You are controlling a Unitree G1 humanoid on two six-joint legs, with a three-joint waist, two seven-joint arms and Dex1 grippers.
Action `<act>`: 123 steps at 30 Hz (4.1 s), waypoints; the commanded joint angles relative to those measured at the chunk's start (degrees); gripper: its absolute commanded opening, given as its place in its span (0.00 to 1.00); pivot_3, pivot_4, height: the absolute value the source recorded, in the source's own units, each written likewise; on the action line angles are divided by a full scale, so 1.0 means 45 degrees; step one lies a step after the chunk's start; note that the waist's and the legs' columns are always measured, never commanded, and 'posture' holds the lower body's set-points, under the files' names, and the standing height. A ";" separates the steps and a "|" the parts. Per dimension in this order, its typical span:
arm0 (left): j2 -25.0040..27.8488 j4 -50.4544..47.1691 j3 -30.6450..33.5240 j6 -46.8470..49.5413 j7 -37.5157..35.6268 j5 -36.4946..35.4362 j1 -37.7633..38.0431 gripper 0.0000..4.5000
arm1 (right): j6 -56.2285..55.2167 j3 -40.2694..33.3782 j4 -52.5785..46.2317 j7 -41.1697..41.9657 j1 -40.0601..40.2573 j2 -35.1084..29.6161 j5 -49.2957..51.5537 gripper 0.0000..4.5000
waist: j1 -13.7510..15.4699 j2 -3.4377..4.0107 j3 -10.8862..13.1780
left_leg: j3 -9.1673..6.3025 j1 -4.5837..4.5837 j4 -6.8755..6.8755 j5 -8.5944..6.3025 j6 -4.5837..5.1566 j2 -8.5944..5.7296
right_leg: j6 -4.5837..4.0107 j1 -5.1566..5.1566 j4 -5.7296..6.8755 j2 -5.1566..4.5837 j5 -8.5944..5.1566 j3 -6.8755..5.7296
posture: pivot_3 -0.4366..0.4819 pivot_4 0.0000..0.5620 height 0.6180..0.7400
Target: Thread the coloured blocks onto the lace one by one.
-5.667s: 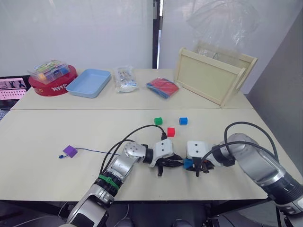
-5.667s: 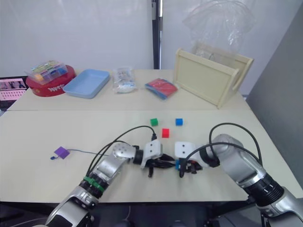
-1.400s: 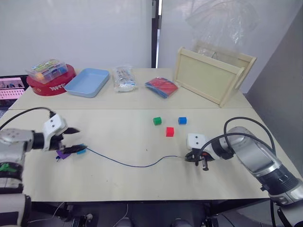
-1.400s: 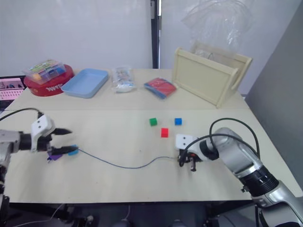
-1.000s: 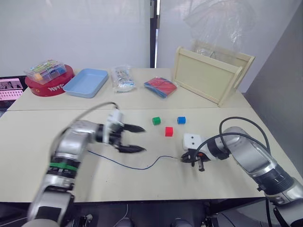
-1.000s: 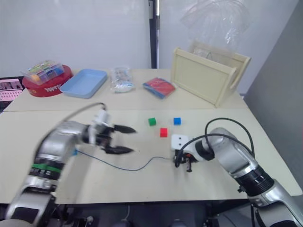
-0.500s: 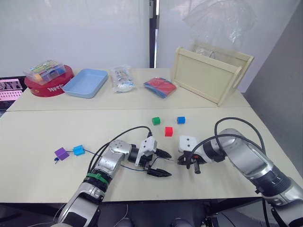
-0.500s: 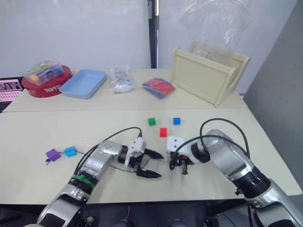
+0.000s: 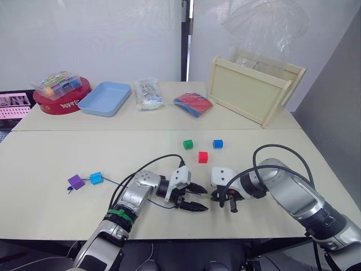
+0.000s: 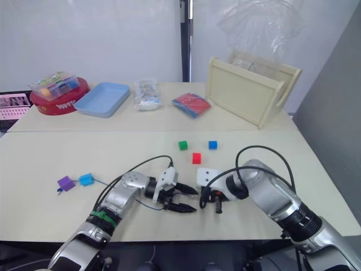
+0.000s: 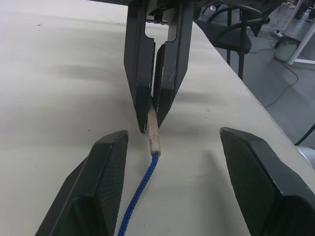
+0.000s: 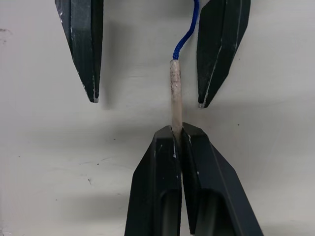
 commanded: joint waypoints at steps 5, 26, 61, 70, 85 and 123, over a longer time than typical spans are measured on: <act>0.0086 -0.0292 -0.0087 0.0269 -0.0147 -0.0044 0.0235 0.22 | 0.0142 0.0003 -0.0394 0.0015 -0.0068 -0.0154 0.0068 0.00 | -0.0009 0.0000 0.0000 | -0.0001 0.0012 -0.0002 -0.0001 0.0001 0.0000 | 0.0000 0.0012 -0.0007 0.0001 0.0000 0.0000 | 0.48 0.27 1.00; 0.0077 -0.0520 -0.0182 0.0214 0.0028 0.0072 0.0389 0.00 | 0.2103 -0.3013 -0.2445 0.0081 0.1481 -0.1724 0.2328 0.61 | 0.0082 -0.0001 0.0001 | -0.0006 0.0029 -0.0004 -0.0006 0.0010 0.0000 | 0.0000 0.0058 -0.0041 0.0000 0.0000 -0.0008 | 0.48 0.27 1.00; 0.1088 -0.3381 0.0789 0.1152 0.1996 -0.0267 0.1325 0.00 | -0.5315 -0.6745 1.0232 -1.0379 -0.2472 0.6670 0.0943 1.00 | -0.0237 0.0009 -0.0004 | -0.0003 0.0055 -0.0034 0.0000 0.0001 0.0005 | -0.0001 0.0055 -0.0016 0.0004 0.0000 0.0006 | 0.48 0.27 1.00; 0.1149 -0.3325 0.0647 0.1072 0.2166 -0.0158 0.1263 0.00 | -0.6536 -0.7184 1.2620 -1.1120 -0.3249 0.7358 0.1112 0.64 | -0.0331 0.0012 -0.0005 | -0.0004 0.0054 -0.0037 0.0001 -0.0002 0.0005 | -0.0001 0.0053 -0.0013 0.0003 0.0000 0.0007 | 0.48 0.27 1.00; 0.0912 -0.2563 0.0644 0.0742 0.2152 -0.0251 0.0681 0.00 | -0.4315 -0.7623 0.6103 -1.0236 0.0356 0.6229 0.2286 0.27 | -0.0175 0.0013 -0.0005 | -0.0005 0.0043 -0.0038 0.0000 -0.0001 0.0003 | 0.0000 0.0052 -0.0012 0.0001 0.0000 0.0008 | 0.48 0.27 1.00; 0.0001 0.0505 0.0621 -0.1788 0.2275 0.0627 -0.0345 0.00 | -0.3606 -0.5247 -0.0515 -0.2070 0.3392 -0.2291 0.4064 0.99 | 0.0000 0.0012 0.0000 | -0.0008 0.0041 -0.0040 -0.0017 0.0029 -0.0015 | 0.0008 0.0074 -0.0073 0.0003 -0.0005 0.0001 | 0.48 0.27 1.00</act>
